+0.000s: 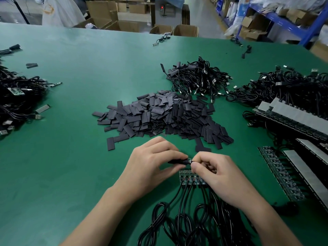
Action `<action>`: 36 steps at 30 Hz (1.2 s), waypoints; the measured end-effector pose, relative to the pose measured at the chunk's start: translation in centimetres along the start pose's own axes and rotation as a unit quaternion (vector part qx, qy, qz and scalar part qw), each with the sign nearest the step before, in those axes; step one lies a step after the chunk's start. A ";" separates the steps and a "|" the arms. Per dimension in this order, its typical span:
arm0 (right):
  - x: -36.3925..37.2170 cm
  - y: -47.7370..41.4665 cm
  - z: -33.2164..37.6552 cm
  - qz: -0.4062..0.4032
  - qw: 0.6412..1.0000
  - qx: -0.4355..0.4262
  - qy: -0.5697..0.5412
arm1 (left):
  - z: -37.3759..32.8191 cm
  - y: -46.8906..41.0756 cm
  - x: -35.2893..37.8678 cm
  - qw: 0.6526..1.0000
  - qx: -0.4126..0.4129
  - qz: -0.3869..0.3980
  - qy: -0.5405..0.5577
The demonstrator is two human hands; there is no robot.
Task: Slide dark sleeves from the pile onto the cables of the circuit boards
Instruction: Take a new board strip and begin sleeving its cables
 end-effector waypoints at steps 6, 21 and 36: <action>0.7 0.0 0.0 0.019 1.000 -0.001 0.004 | -0.5 -0.1 0.3 1.000 0.012 0.006 0.006; 0.4 -0.7 -0.6 0.048 0.979 0.026 -0.195 | 2.3 1.2 -1.4 0.967 -0.174 -0.153 0.108; 1.1 -0.7 -0.3 0.050 0.984 0.034 -0.165 | 3.5 2.5 1.1 0.862 -0.304 -0.219 0.342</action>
Point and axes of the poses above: each hand's wrist, its own y-axis away from the middle knuckle, its own x-axis out of the palm, z = x × y, the point moved 10 cm from there along -y, towards the middle knuckle, and after that the axes turned 11 degrees about x, right-handed, at the moved point
